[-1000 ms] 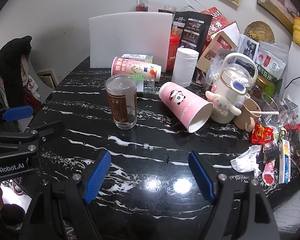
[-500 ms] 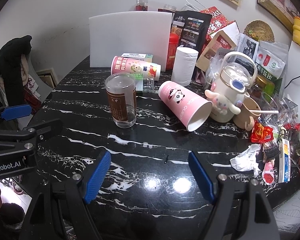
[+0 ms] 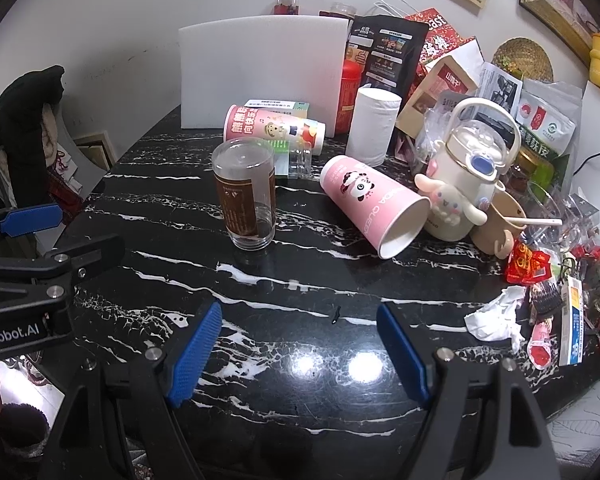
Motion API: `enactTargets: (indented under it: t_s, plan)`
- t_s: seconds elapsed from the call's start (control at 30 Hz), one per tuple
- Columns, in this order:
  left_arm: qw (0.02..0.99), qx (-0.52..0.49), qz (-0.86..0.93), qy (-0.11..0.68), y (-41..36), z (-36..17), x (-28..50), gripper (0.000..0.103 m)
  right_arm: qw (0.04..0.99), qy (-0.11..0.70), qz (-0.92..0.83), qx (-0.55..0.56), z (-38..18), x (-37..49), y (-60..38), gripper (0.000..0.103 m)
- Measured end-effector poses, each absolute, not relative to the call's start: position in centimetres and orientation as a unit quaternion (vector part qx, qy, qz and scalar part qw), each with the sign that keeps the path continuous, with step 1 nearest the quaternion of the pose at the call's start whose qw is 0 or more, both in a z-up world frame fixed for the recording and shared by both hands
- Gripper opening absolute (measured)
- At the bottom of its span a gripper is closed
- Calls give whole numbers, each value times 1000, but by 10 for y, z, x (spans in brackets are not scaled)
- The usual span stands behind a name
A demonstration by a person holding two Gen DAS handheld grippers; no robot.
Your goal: Flip cup upside down
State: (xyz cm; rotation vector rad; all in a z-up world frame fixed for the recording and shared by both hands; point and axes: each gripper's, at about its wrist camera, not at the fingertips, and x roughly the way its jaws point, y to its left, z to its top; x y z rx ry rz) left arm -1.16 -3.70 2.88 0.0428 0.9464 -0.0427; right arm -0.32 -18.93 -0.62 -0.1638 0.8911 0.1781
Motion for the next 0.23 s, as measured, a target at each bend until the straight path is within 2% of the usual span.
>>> enactTargets:
  t_s: [0.23]
  plan:
    - [887, 24, -20, 461, -37, 23, -5, 83, 895, 432, 87, -72, -9, 4, -190, 80]
